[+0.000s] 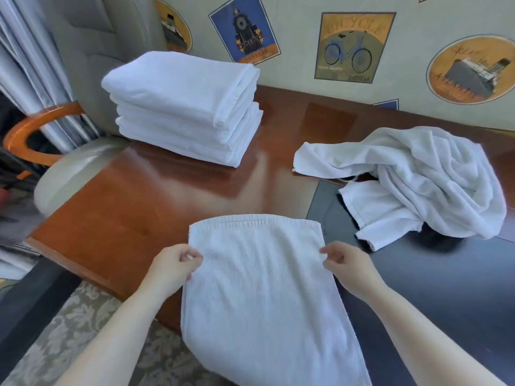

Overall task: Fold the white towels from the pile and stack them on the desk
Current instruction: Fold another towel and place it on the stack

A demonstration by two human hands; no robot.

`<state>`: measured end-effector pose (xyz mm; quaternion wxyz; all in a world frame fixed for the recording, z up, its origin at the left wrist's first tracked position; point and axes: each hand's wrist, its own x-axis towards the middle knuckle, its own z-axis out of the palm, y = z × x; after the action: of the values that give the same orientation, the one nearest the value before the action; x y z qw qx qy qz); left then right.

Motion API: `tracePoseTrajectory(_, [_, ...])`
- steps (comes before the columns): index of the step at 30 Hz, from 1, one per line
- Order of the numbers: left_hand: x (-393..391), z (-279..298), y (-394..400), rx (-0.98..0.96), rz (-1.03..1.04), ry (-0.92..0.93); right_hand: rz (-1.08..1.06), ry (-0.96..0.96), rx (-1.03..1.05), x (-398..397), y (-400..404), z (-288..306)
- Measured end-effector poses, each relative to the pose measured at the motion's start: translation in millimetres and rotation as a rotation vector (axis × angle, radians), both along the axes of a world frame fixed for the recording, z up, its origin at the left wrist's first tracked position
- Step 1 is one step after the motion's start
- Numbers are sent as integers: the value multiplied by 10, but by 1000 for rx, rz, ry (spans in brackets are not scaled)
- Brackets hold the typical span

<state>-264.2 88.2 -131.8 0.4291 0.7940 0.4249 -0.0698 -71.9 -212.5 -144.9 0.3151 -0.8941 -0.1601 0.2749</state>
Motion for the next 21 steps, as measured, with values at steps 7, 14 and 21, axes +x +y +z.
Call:
tracePoseTrajectory(7, [852, -362, 189, 447, -134, -39, -121, -52, -295, 635, 884, -219])
tracePoseTrajectory(14, [947, -515, 361, 398, -220, 51, 141, 274, -379, 803, 975, -133])
tracePoseTrajectory(21, [1146, -458, 446, 384, -345, -112, -22, 150, 19, 920, 697, -50])
